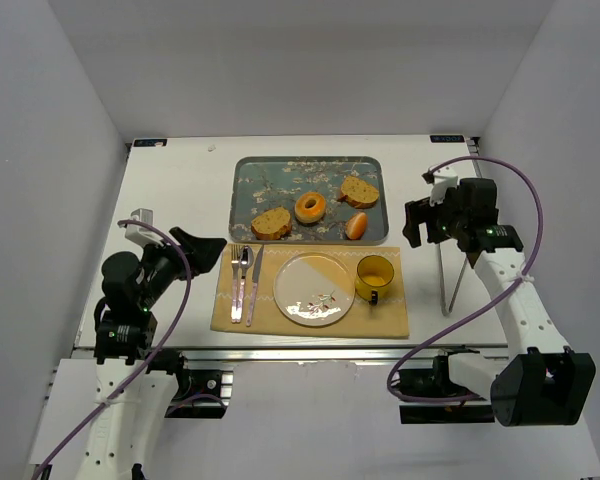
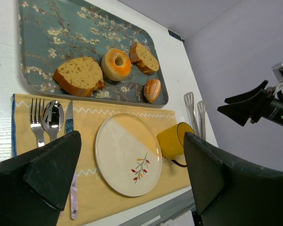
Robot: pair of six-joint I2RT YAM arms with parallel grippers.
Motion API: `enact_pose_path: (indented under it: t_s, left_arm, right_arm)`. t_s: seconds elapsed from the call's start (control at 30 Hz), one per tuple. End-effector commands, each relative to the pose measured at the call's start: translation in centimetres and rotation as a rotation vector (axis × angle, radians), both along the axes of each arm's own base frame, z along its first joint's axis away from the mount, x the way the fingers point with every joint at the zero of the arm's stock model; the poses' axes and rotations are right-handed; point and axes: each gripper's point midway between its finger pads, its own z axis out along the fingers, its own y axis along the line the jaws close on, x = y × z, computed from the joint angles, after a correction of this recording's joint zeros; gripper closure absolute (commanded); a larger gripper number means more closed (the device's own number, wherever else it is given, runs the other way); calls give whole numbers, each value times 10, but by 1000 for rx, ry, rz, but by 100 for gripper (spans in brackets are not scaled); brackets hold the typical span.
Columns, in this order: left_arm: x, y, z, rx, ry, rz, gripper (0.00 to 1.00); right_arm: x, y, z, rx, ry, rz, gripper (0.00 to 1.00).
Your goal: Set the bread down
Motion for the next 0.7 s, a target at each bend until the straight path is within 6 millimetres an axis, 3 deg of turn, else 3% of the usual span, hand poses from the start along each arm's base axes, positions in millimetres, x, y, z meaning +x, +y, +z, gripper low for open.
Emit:
enact_pose_path:
  t_s: [0.0,0.07,0.1,0.27,0.33,0.4,0.43,0.5,0.53,0.6,0.63,0.67]
  left_arm:
    - [-4,-3,4,-6,-24,-25,2]
    - [-6,-3,4,1,-29,-27,2]
    - [-6,-3,2,4,-24,-26,2]
    - [-5,-4,-2,32,-21,-46,2]
    - [-4,-5,-5,40,-19,-52,2]
    - [-1,-5,-6,43,-19,-54,2]
    - [0,-5,-9,41,-14,-54,2]
    - [1,-7,-9,36,-21,-64,2]
    - [1,-7,-13,32,-15,-67,2]
    - [3,-8,-18,27,-12,-71,2]
    - [4,-8,-22,26,-8,-70,2]
    - [7,-8,-27,25,-7,-67,2]
  right_arm:
    - [-1,9,11,-39,-24,137,11]
    - [-21,23,6,-55,18,310,10]
    - [-21,22,6,-77,13,330,11]
    - [-17,-2,-1,-179,7,221,11]
    - [-22,-3,-5,-204,24,266,11]
    - [-17,-7,-2,-183,34,191,11]
    - [-17,-6,-6,-142,71,161,23]
    - [-15,-15,-11,-108,116,71,62]
    - [-14,-20,-17,-72,155,-7,75]
    - [-16,-38,-32,-45,206,-88,71]
    - [-19,-39,-36,-19,221,-88,46]
    - [-23,-48,-45,-11,242,-115,35]
